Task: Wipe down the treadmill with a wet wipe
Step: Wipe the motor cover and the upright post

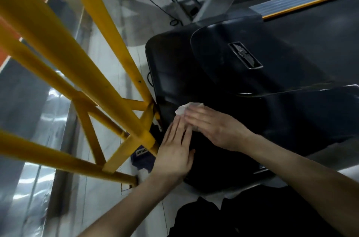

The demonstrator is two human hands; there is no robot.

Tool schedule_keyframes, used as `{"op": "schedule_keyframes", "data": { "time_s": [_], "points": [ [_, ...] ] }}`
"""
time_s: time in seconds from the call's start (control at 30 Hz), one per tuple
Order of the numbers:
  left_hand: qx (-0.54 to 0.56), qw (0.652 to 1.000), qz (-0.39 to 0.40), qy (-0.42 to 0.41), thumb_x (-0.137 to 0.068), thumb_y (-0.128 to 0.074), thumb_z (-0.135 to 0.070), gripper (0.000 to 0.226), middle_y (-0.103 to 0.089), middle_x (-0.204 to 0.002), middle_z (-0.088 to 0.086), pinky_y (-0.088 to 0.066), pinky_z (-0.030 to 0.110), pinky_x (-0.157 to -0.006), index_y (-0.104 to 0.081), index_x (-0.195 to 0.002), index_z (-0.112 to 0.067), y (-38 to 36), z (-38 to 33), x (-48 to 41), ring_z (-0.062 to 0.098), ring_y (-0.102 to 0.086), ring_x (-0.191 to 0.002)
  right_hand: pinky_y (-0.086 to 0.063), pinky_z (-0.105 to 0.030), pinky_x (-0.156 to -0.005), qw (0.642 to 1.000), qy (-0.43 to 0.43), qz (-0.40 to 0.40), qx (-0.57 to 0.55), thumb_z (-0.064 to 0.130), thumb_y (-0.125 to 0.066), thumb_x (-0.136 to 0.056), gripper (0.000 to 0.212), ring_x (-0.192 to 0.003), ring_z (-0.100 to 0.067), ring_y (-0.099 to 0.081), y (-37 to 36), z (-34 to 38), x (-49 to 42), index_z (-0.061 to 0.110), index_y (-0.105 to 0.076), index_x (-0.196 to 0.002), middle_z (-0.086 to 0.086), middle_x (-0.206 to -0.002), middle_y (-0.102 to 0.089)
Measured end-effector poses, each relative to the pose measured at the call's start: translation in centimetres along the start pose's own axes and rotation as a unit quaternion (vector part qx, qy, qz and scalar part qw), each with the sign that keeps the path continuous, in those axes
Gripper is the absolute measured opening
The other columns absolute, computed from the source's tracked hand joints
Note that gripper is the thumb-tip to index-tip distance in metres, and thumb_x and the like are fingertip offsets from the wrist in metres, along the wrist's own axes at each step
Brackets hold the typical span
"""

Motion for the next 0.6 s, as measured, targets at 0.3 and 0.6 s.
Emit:
{"op": "schedule_keyframes", "data": {
  "time_s": [0.3, 0.6],
  "points": [
    [-0.07, 0.996, -0.046, -0.038, -0.107, -0.05, -0.029, 0.038, -0.061, -0.133, 0.01, -0.048, 0.044, -0.105, -0.065, -0.137, -0.012, 1.0, -0.3, 2.2, 0.03, -0.057, -0.124, -0.017, -0.039, -0.133, 0.991, -0.096, 0.079, 0.053, 0.057, -0.034, -0.106, 0.063, -0.162, -0.019, -0.024, 0.6, -6.7, -2.5, 0.03, -0.038, -0.163, 0.0, -0.171, -0.037],
    [-0.083, 0.995, -0.016, -0.046, -0.104, -0.052, -0.031, 0.029, -0.064, -0.109, 0.005, -0.05, 0.043, -0.086, -0.069, -0.121, -0.015, 1.0, -2.3, -1.2, 0.028, -0.06, -0.097, -0.029, -0.042, -0.129, 0.995, -0.049, 0.091, -0.007, 0.049, -0.042, -0.109, 0.054, -0.16, -0.014, -0.025, 3.3, -9.4, -3.1, 0.038, -0.04, -0.161, 0.008, -0.174, -0.028]
  ]
}}
Point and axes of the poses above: each hand's wrist, its own x-axis away from the middle knuckle, its own y-axis out of the back of the hand, z = x × y, the point moved 3 cm from there along -x, towards the middle knuckle
